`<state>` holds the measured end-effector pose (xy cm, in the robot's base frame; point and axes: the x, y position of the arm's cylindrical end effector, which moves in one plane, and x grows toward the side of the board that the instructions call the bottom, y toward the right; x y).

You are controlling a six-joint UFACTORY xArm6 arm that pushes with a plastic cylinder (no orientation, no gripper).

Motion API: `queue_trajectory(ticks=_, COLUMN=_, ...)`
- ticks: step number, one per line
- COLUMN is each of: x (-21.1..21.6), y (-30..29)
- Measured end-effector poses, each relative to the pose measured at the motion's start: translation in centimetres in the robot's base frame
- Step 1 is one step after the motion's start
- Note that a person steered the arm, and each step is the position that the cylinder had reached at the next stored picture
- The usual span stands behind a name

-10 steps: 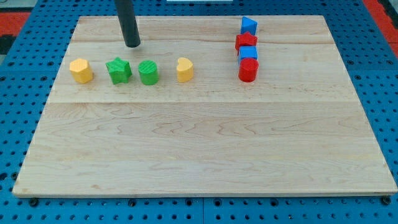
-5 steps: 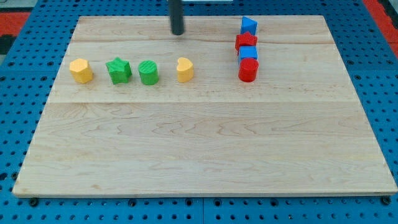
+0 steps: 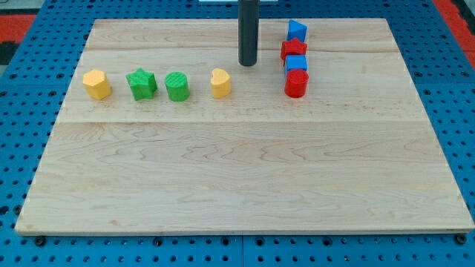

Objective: Push the yellow heart towards the top center

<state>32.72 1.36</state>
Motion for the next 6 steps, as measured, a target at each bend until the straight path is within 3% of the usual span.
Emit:
queue_trajectory(ticks=2, x=9.0, y=-0.6)
queue_trajectory(ticks=4, x=6.6, y=-5.5)
queue_trajectory(ticks=6, x=-2.6, y=-8.7)
